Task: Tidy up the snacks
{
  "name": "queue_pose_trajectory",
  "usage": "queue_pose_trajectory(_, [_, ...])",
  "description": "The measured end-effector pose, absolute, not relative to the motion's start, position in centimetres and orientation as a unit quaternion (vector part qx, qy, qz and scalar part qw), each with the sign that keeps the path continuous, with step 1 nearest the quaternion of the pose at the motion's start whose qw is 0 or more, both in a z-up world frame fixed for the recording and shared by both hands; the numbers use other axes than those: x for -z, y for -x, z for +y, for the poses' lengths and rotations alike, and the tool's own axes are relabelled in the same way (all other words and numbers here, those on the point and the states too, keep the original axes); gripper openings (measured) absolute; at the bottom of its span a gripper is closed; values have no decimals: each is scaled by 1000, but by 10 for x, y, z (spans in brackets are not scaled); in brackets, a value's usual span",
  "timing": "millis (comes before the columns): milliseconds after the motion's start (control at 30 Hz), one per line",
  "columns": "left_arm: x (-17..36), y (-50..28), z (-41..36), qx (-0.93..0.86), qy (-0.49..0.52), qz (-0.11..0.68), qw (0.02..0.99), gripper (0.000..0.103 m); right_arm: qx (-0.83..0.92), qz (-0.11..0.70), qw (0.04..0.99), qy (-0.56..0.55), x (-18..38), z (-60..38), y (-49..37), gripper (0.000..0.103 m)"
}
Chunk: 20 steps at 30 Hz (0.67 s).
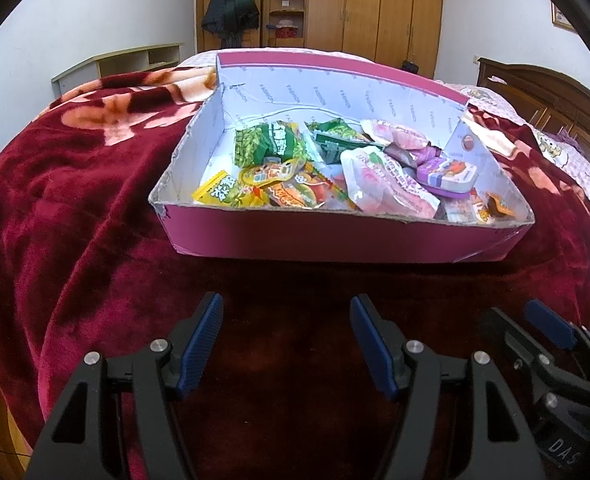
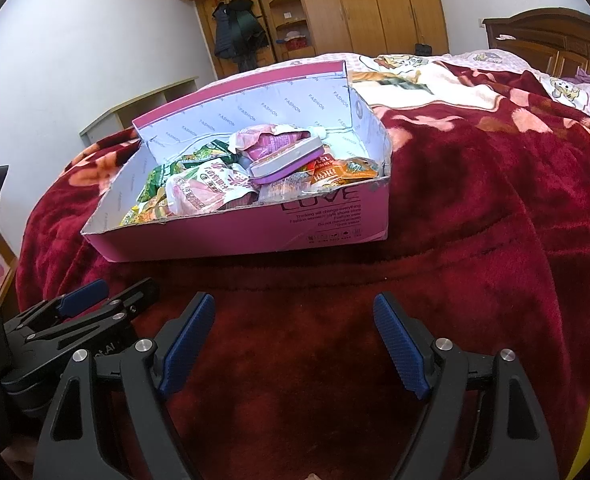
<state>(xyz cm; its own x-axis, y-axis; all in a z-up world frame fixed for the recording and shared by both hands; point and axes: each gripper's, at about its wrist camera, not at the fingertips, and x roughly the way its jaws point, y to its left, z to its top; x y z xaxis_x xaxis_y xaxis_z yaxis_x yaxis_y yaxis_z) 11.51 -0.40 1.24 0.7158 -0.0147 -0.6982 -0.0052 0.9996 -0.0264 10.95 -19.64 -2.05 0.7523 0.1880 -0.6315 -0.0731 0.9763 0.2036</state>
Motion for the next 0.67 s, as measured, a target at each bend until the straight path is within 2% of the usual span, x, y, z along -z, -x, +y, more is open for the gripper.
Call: queue_pose_trajectory(667, [-15,-112,-5,5,12,379,925,70,-68,342,933,-89,17,-199,-108,83])
